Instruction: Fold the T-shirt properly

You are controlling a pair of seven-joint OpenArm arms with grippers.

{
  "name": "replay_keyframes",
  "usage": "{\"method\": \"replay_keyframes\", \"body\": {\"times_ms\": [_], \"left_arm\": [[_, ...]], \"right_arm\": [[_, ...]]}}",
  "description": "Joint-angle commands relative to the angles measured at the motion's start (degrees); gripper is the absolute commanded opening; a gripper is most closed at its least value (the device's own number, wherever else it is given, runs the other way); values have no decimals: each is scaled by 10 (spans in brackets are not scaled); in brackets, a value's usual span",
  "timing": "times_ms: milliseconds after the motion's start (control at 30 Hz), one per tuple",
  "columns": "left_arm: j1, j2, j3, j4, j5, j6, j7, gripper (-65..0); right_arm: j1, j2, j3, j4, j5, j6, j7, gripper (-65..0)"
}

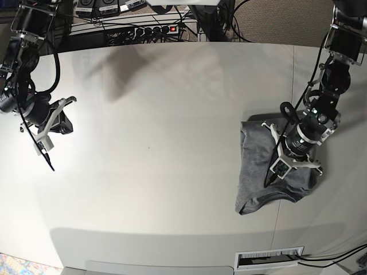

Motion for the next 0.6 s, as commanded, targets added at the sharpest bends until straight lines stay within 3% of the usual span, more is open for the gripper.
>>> {"method": "replay_keyframes", "body": {"times_ms": [0, 233, 567], "left_arm": [[11, -10, -8, 22, -1, 5, -2, -650], [176, -10, -86, 144, -11, 5, -2, -650], [430, 17, -268, 275, -85, 5, -3, -650]], "right_arm": [[-10, 12, 14, 17, 6, 1, 16, -650], [-102, 9, 74, 97, 7, 0, 44, -650], [-218, 7, 79, 122, 7, 0, 81, -650]]}}
